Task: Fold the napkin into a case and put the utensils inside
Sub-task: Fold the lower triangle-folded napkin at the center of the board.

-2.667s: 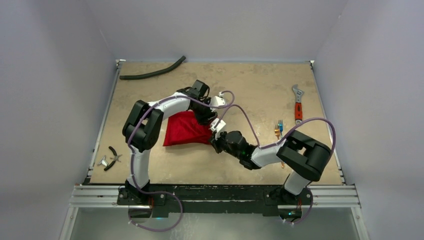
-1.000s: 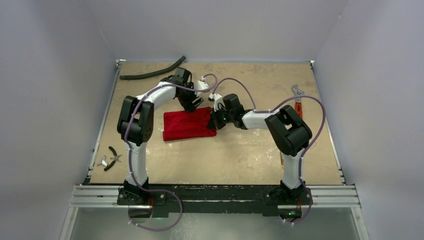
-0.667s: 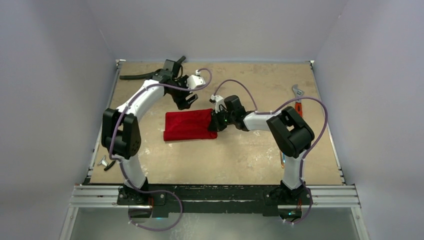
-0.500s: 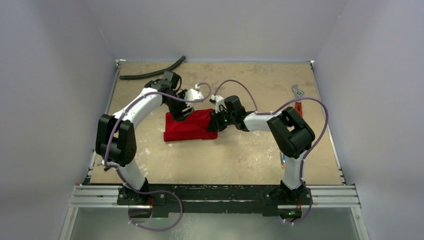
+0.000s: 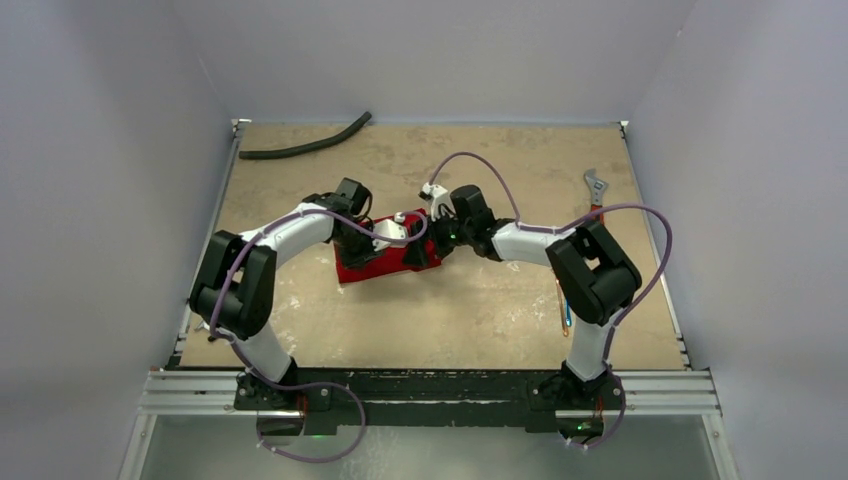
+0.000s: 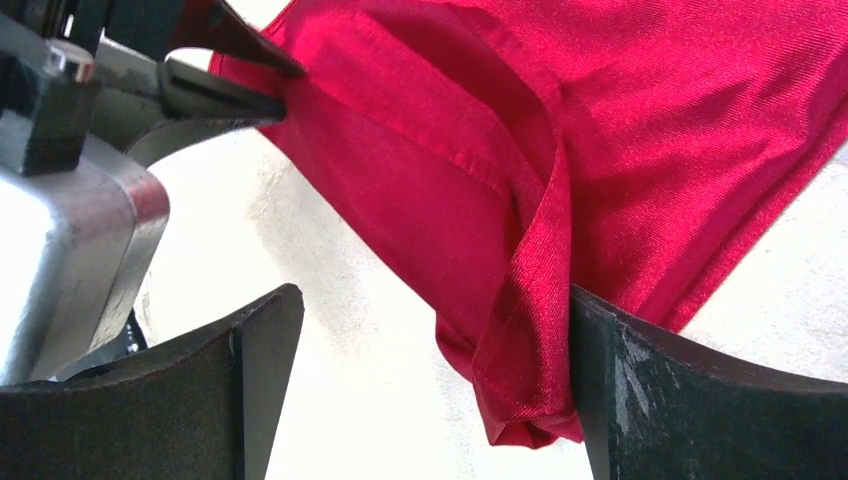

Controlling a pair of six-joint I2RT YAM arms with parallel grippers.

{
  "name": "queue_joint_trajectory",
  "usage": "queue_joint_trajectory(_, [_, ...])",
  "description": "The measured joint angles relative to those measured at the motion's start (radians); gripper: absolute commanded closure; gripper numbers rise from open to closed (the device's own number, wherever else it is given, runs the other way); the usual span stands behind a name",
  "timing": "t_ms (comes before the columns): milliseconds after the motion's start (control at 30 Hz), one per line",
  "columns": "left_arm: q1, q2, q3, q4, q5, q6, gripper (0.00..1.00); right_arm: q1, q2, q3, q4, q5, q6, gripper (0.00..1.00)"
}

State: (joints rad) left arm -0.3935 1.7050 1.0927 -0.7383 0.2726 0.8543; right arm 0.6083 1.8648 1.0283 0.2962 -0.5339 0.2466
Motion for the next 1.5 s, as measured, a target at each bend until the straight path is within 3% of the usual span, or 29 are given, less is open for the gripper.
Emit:
queue_joint_trajectory(200, [0.0, -0.001, 0.0, 0.07, -0.028, -0.008, 0.89, -0.001, -0.029, 0.006, -0.069, 0.016, 0.001, 0.01])
queue_joint_trajectory(500, [0.0, -0.004, -0.003, 0.101, -0.042, -0.01, 0.89, -0.041, -0.121, 0.066, -0.197, 0.089, 0.0, 0.01])
queue_joint_trajectory(667, [0.002, -0.004, -0.002, 0.1, -0.042, -0.023, 0.8, -0.106, -0.107, 0.205, -0.241, 0.143, -0.011, 0.01])
queue_joint_trajectory(800, [0.012, -0.011, 0.006, 0.105, -0.043, -0.035, 0.78, -0.127, 0.019, 0.394, -0.256, 0.155, -0.04, 0.02])
queue_joint_trajectory(900, [0.016, -0.022, 0.006, 0.124, -0.051, -0.05, 0.76, -0.122, 0.13, 0.491, -0.257, 0.151, -0.055, 0.17])
queue_joint_trajectory(967, [0.016, -0.024, 0.003, 0.141, -0.058, -0.052, 0.76, -0.116, 0.182, 0.51, -0.263, 0.15, -0.069, 0.49])
queue_joint_trajectory(1033, [0.016, -0.024, -0.011, 0.163, -0.064, -0.058, 0.76, -0.11, 0.227, 0.525, -0.291, 0.149, -0.089, 1.0])
queue_joint_trajectory(1100, [0.016, -0.024, -0.03, 0.18, -0.072, -0.06, 0.76, -0.105, 0.256, 0.537, -0.318, 0.15, -0.104, 0.97])
queue_joint_trajectory(1133, [0.016, -0.024, -0.04, 0.187, -0.076, -0.061, 0.75, -0.104, 0.262, 0.541, -0.327, 0.154, -0.105, 0.66])
queue_joint_trajectory(1167, [0.016, -0.023, -0.048, 0.193, -0.08, -0.061, 0.75, -0.102, 0.265, 0.544, -0.337, 0.158, -0.107, 0.66])
queue_joint_trajectory(1333, [0.016, -0.019, -0.063, 0.231, -0.109, -0.069, 0.73, -0.098, 0.265, 0.587, -0.351, 0.155, -0.129, 0.98])
queue_joint_trajectory(1500, [0.016, -0.019, -0.093, 0.282, -0.147, -0.081, 0.73, -0.082, 0.28, 0.661, -0.348, 0.161, -0.146, 1.0])
